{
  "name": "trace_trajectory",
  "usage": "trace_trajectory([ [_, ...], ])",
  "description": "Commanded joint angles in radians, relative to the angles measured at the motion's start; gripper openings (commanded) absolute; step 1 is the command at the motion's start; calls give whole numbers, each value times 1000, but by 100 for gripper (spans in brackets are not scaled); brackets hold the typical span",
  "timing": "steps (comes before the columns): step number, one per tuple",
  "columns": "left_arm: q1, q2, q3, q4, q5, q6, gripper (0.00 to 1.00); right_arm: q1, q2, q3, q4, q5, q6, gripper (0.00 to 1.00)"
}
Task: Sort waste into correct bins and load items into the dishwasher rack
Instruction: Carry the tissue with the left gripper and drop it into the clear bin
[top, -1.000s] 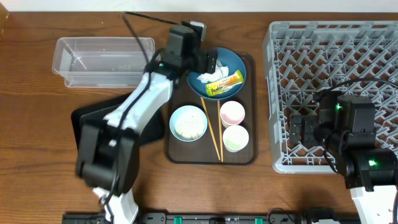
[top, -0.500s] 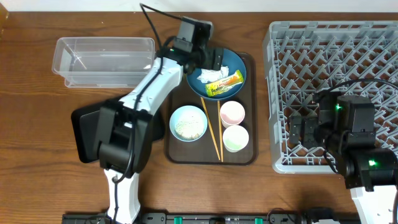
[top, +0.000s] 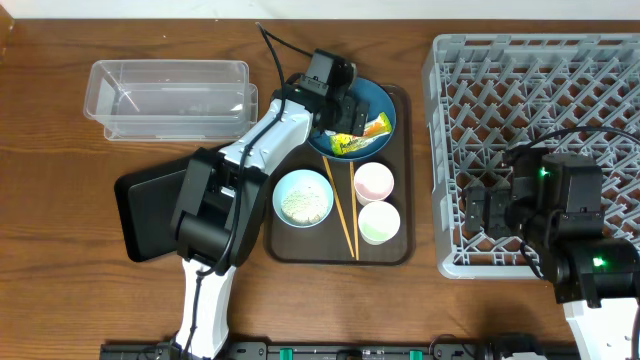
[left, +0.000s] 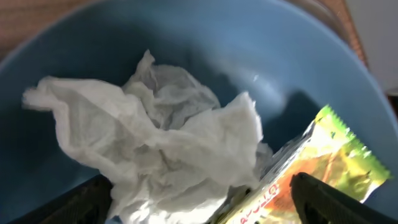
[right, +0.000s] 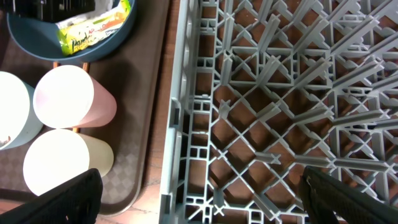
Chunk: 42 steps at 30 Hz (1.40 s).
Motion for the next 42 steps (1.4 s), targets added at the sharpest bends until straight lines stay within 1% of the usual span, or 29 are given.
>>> trace_trajectory([
  [1, 3, 22, 8, -21, 9, -6, 83, 6, -7, 25, -3, -5, 0, 99],
  [3, 3, 22, 8, -33, 9, -6, 73, 6, -7, 25, -4, -5, 0, 99],
  [6, 4, 22, 8, -43, 9, -6, 47, 6, -7, 25, -5, -4, 0, 99],
  [10, 4, 22, 8, -51, 9, -6, 25, 6, -7, 25, -5, -5, 0, 99],
  [12, 4, 20, 8, -51, 9, -5, 11, 6, -7, 25, -5, -4, 0, 99],
  [13, 4, 17, 8, -53, 9, -5, 6, 6, -7, 25, -5, -4, 0, 99],
  [21, 23, -32, 9, -67, 8, -5, 6, 6, -7, 25, -6, -4, -1, 99],
  [25, 62, -85, 9, -102, -61, -5, 6, 6, -7, 25, -8, -4, 0, 99],
  [30, 144, -185, 9, -122, -74, -5, 6, 6, -7, 25, -8, -4, 0, 99],
  [38, 275, -341, 9, -101, -74, -5, 6, 6, -7, 25, -8, -4, 0, 99],
  [42, 348, -376, 9, -100, -75, -5, 6, 6, -7, 25, -15, -4, 0, 99],
])
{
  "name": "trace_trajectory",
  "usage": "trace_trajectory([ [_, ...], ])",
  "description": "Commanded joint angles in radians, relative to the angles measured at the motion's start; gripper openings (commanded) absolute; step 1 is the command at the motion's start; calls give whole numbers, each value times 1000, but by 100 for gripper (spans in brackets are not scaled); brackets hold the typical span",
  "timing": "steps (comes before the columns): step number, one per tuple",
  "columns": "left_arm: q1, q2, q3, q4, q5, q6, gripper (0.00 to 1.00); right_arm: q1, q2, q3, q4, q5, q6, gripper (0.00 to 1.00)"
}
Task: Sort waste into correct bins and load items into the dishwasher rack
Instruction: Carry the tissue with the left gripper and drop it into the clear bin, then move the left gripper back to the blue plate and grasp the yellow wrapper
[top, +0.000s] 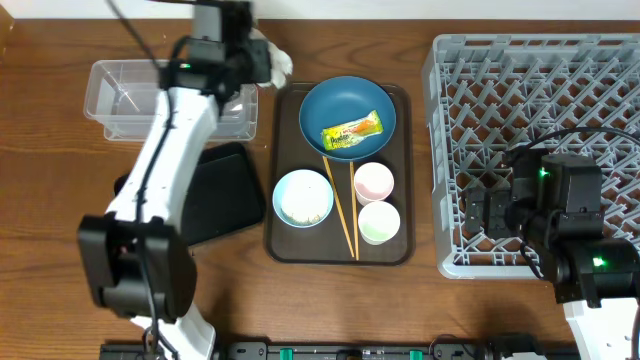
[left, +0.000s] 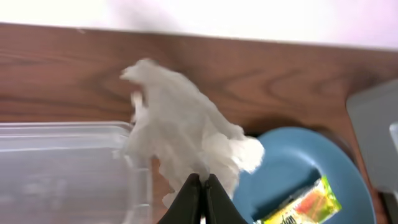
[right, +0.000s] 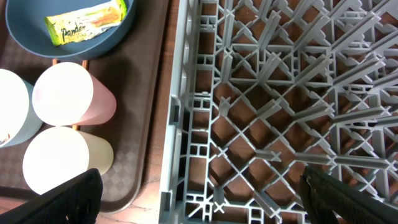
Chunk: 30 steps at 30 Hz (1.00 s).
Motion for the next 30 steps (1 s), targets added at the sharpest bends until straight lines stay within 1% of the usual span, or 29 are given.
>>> trace_trajectory([
  [1, 65, -16, 9, -1, -12, 5, 6, 6, -7, 25, -6, -4, 0, 99],
  [7, 165, -14, 9, 0, -13, 5, 6, 6, -7, 25, -10, -4, 0, 99],
  [12, 206, -3, 9, -1, -13, 5, 7, 6, -7, 25, -10, -4, 0, 99],
  [14, 211, 5, 9, -3, -13, 5, 17, 6, -7, 25, -11, -4, 0, 99],
  [15, 211, 9, 9, -3, -13, 5, 32, 6, -7, 25, -13, -4, 0, 99],
  [16, 211, 11, 9, -3, -13, 5, 38, 6, -7, 25, -16, -4, 0, 99],
  [17, 211, 12, 9, -3, -13, 5, 41, 6, -7, 25, -19, -4, 0, 99],
  [19, 207, 13, 9, -2, -12, 5, 49, 6, -7, 24, -26, -4, 0, 99],
  [22, 194, 13, 9, -3, 13, 5, 51, 6, -7, 24, -28, -4, 0, 99],
  [24, 175, 13, 9, -3, 61, 5, 52, 6, -7, 24, -27, -4, 0, 99],
  [26, 144, 13, 9, -2, 107, 6, 55, 6, -7, 24, -28, -4, 0, 99],
  [28, 106, 13, 9, -2, 124, 6, 56, 6, -7, 24, -28, -4, 0, 99],
  [30, 59, 19, 9, -3, 130, 29, 60, 6, -7, 24, -28, -4, 0, 99],
])
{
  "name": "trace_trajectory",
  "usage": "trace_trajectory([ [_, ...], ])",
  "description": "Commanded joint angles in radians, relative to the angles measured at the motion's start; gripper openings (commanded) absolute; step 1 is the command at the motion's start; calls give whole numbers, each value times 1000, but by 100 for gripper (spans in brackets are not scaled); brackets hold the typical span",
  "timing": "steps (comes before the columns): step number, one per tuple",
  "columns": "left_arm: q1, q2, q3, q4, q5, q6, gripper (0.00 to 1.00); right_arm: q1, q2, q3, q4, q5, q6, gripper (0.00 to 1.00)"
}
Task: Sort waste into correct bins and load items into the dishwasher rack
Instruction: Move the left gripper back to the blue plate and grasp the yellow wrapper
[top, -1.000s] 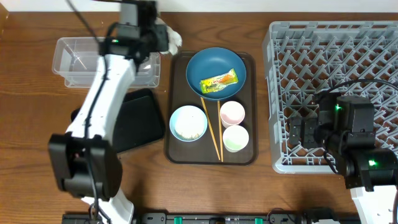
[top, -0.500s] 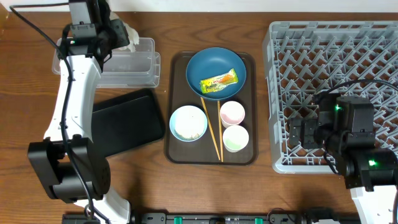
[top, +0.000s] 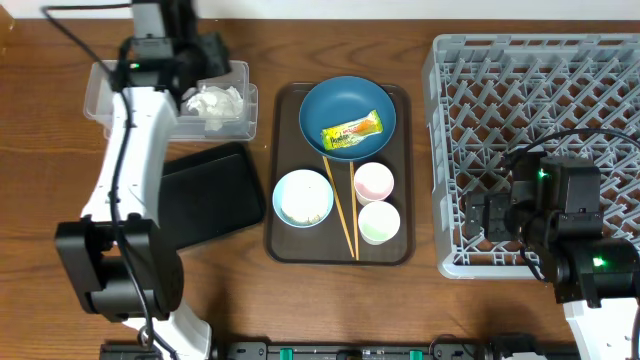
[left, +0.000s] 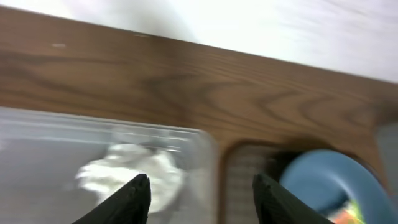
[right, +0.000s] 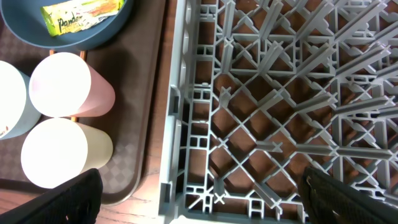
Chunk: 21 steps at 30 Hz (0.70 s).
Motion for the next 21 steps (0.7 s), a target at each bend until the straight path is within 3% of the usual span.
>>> trace_trajectory([
  [1, -89, 23, 9, -3, 54, 62, 62, 6, -7, 24, -1, -4, 0, 99],
  [7, -252, 77, 9, -43, 54, 299, 72, 6, -7, 24, -2, -4, 0, 99],
  [11, -332, 142, 9, -67, 53, 400, 84, 6, -7, 24, -2, -4, 0, 99],
  [21, -386, 290, 9, -93, 54, 410, 84, 6, -7, 24, -5, -4, -1, 99],
])
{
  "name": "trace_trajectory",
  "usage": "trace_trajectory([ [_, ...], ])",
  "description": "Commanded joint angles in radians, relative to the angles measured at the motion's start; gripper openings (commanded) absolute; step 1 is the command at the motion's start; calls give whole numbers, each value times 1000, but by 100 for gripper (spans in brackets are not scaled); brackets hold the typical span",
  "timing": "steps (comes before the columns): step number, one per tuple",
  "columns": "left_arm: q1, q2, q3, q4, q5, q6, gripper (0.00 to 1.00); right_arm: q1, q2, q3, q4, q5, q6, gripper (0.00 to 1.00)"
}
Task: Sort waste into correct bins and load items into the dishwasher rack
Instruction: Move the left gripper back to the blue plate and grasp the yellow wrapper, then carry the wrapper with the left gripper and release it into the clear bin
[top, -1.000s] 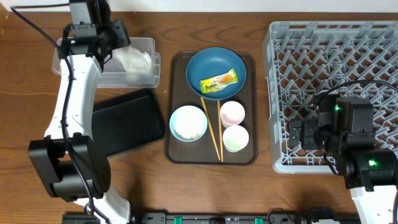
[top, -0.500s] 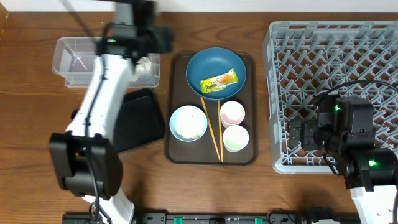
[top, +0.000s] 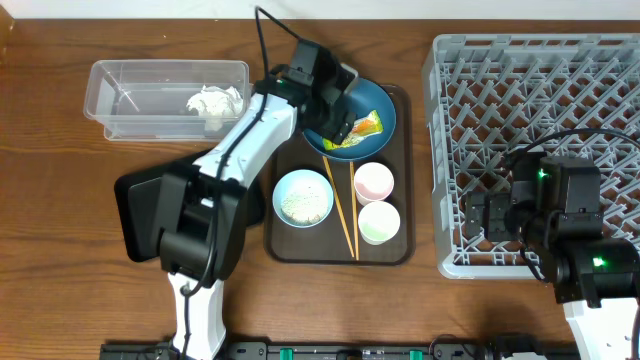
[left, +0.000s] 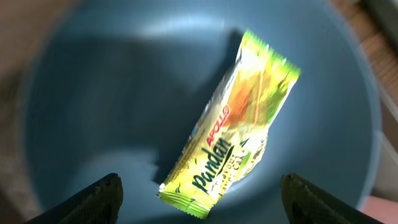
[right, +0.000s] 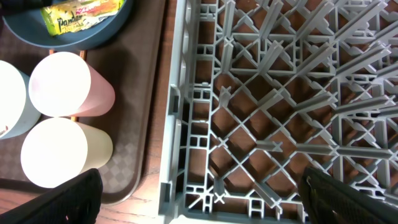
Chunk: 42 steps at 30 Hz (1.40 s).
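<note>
A yellow-green snack wrapper (left: 233, 134) lies in the blue plate (top: 375, 103) on the brown tray (top: 395, 250). My left gripper (left: 199, 202) hangs open right over the wrapper, one finger on each side. A crumpled white tissue (top: 213, 100) lies in the clear plastic bin (top: 130, 95). Also on the tray are a light blue bowl (top: 302, 197), a pink cup (top: 374, 181), a pale green cup (top: 378, 222) and chopsticks (top: 342, 208). My right gripper (right: 199, 199) stands open over the grey dishwasher rack (top: 540, 100), holding nothing.
A black bin lid (top: 145, 205) lies on the wooden table left of the tray, partly under my left arm. The rack fills the table's right side, its near left corner (right: 177, 180) beside the tray.
My left gripper was open over the clear bin with the tissue below it. Now it is over the blue plate, open around the wrapper. The right arm has not moved.
My left gripper was open over the tissue and wrapper in the blue plate. Then it held the tissue pinched near the clear bin. Then the tissue lay in the bin with the gripper open. Now the gripper is back over the plate, at the wrapper.
</note>
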Motion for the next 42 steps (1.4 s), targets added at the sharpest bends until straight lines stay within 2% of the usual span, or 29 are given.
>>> trace_trajectory([
  [1, -7, 31, 9, -8, 2, 26, 84, 6, -7, 24, -3, -4, -1, 99],
  [11, -37, 93, 9, -10, 2, 26, 83, 6, -7, 24, -3, -4, -1, 99],
  [15, -55, 102, 9, -16, 2, 26, 73, 6, -7, 24, -3, -4, -1, 99],
  [21, -67, 113, 8, -25, -2, 26, 46, 6, -7, 24, -5, -4, -1, 99],
  [26, -66, 115, 8, -32, -20, 26, 14, 6, -7, 24, -11, -4, -1, 99],
  [28, -66, 112, 8, -32, -66, 26, 6, 6, -7, 24, -11, -4, -1, 99],
  [34, -61, 60, 8, -32, -175, 26, 6, 6, -7, 24, -14, -4, -1, 99],
  [42, 6, -98, 8, -32, -175, 26, 6, 6, -7, 24, -14, -3, -1, 99],
])
